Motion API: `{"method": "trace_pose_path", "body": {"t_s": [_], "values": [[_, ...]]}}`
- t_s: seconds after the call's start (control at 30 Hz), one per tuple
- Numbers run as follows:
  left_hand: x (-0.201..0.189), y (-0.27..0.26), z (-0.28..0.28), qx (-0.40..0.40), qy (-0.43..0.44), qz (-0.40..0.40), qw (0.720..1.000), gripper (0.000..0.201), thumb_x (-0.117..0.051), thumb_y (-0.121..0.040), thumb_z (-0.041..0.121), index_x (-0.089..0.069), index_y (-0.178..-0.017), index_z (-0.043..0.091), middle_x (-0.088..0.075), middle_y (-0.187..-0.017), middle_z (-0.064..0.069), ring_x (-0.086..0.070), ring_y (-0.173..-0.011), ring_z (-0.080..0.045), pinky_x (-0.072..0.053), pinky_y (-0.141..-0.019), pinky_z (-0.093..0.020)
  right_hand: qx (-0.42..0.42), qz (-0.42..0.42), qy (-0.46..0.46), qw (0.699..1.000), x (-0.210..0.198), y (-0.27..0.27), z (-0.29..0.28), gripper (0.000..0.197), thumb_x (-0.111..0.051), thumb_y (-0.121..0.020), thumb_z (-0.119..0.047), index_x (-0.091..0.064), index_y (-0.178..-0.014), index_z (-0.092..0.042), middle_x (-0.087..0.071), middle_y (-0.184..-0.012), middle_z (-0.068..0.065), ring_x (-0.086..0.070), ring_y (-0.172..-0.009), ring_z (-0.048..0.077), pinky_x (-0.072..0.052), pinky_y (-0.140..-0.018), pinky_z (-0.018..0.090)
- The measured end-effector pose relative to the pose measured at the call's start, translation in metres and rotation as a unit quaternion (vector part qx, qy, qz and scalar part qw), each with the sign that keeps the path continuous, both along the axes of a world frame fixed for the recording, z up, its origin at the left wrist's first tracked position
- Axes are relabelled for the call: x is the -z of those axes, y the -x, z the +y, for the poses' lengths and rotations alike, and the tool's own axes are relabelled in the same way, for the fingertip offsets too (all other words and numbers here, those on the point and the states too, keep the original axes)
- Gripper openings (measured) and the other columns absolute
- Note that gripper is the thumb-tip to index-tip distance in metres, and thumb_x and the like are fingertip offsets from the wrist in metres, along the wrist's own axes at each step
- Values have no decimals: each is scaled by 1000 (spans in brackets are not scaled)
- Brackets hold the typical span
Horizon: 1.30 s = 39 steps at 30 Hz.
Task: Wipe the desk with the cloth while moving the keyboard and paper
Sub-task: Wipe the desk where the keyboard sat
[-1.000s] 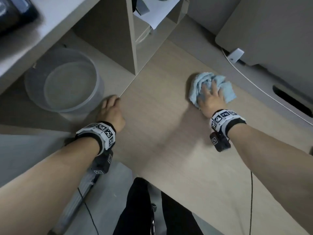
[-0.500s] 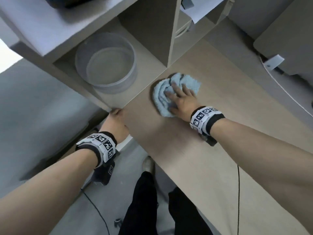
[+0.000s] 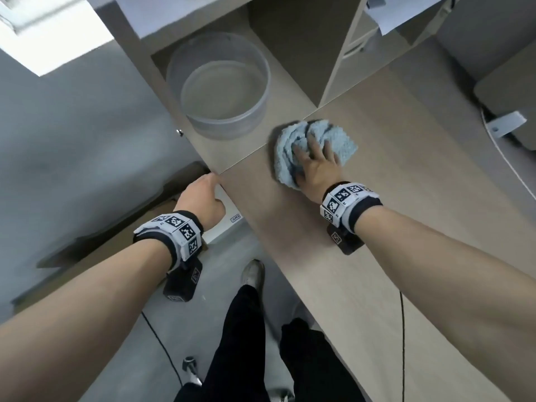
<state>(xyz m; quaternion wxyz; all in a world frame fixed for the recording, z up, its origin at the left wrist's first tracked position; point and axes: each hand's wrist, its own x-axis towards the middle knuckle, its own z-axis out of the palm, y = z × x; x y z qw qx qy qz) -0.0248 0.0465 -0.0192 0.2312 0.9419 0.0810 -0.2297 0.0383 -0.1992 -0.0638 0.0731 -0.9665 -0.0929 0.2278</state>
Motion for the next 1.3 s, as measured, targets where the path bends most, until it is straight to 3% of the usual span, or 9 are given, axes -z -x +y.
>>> {"method": "trace_pose_path", "body": {"t_s": [0.17, 0.3, 0.5, 0.67, 0.73, 0.87, 0.97, 1.17, 1.3], "values": [[0, 5, -3, -6, 1, 0, 1000, 50, -47, -79, 0, -53, -127, 13, -59, -127, -12, -55, -115, -33, -45, -91, -35, -150, -4, 8, 989, 4, 53, 76, 70, -44, -99, -37, -7, -158, -29, 18, -164, 8, 13, -147, 46, -2, -118, 62], [7, 8, -10, 18, -20, 3, 1000, 51, -49, -80, 3, -49, -132, 6, -50, -137, -15, -45, -126, -34, -40, -100, -39, -211, 4, -43, 976, 10, 92, 49, 62, -46, -99, -36, -21, -155, -33, 6, -166, 1, 10, -150, 39, 2, -120, 54], [21, 26, -38, 57, -8, -28, 998, 65, -49, -73, 4, -44, -138, 8, -42, -144, -14, -34, -135, -33, -32, -113, -40, 16, -16, 0, 1000, 13, 109, -97, 63, -42, -100, -44, -17, -156, -30, 5, -166, 4, 2, -150, 41, -11, -119, 58], [30, 50, -59, 107, -40, 0, 993, 71, -55, -71, 11, -41, -140, 12, -27, -156, -9, -21, -144, -29, -26, -117, -37, 218, -7, 43, 975, 9, 123, -162, 64, -40, -99, -45, -16, -156, -28, 8, -166, 6, 1, -149, 45, -11, -119, 58], [29, 53, -62, 107, -58, 18, 992, 75, -57, -71, 13, -36, -143, 14, -18, -160, -6, -15, -147, -26, -24, -118, -37, 181, 1, 43, 983, 10, 127, -131, 66, -42, -99, -38, -14, -156, -25, 9, -165, 10, 1, -148, 48, -13, -118, 60], [22, 54, -66, 115, -77, 37, 990, 78, -56, -75, 13, -29, -148, 13, -10, -163, -6, -10, -149, -24, -19, -120, -34, -53, 3, -10, 999, 10, 171, -41, 66, -46, -98, -41, -17, -156, -27, 7, -166, 8, 4, -149, 46, -10, -117, 62], [24, 53, -65, 122, -91, 46, 987, 82, -58, -74, 15, -25, -149, 12, -7, -163, -8, -9, -149, -25, -18, -121, -35, -123, 11, -22, 992, 10, 198, -35, 63, -46, -100, -40, -19, -155, -31, 6, -166, 2, 7, -150, 40, -3, -120, 58], [30, 59, -66, 143, -100, 31, 984, 87, -59, -76, 20, -15, -151, 8, -3, -163, -9, 1, -151, -23, -15, -121, -37, 185, 14, 32, 982, 2, 231, -139, 58, -35, -103, -40, -13, -156, -33, 14, -165, -2, 7, -151, 36, -8, -121, 55], [29, 60, -59, 171, -110, 9, 979, 81, -59, -78, 20, -22, -149, 7, -7, -162, -10, -1, -150, -26, -13, -121, -36, 292, 35, 46, 955, 0, 228, -116, 63, -38, -101, -41, -12, -156, -29, 14, -165, 2, 6, -149, 42, -9, -120, 56]]}}
